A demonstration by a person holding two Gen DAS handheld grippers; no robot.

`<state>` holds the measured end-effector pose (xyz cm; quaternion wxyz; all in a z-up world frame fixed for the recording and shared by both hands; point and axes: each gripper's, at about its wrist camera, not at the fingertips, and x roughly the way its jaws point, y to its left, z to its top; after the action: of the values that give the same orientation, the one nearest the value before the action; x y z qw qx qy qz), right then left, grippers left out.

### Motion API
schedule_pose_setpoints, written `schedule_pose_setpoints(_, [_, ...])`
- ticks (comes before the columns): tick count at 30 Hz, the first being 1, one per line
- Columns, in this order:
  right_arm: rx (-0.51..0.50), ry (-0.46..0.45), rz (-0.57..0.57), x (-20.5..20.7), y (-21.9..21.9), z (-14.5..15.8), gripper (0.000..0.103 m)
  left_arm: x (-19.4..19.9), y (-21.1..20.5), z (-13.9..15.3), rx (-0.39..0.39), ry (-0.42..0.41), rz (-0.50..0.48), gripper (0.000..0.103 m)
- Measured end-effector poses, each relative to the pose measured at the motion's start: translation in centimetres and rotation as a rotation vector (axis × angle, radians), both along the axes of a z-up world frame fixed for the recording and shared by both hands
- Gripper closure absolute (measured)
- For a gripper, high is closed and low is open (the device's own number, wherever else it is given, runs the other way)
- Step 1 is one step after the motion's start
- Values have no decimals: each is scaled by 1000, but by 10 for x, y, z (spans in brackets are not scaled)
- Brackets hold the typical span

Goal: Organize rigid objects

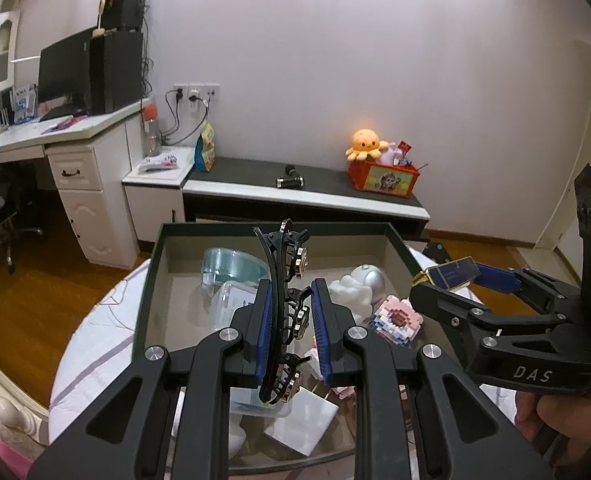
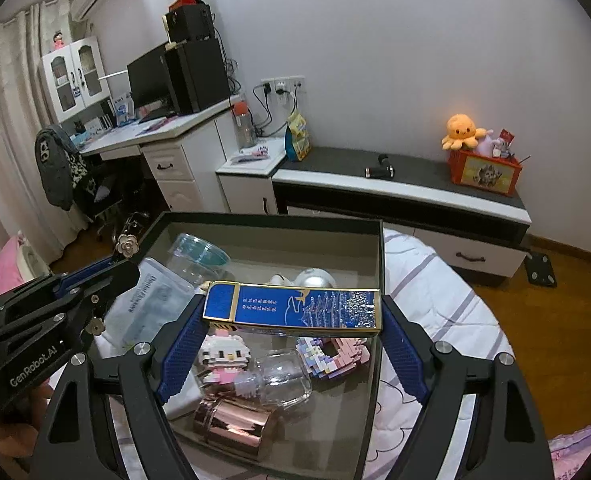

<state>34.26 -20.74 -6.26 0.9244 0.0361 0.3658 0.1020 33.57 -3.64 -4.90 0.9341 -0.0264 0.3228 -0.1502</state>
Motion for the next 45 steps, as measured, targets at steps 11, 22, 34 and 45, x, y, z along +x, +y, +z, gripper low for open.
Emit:
schedule_pose_setpoints(11, [-3,93,63,19,11,-28,17,4,1,-6,14,-10,19,27])
schedule_pose_setpoints(22, [124,49,12,0,-3,-13,0,-35,29,16,25,-97,97,0])
schedule_pose_setpoints(34, [156,-90,-69,-124,2,29,0,-138,40,45,82,-183,117,0])
schedule_pose_setpoints(45, [90,-204,-171,-250,9,55,0,-249,47,66,72,-248,140,0])
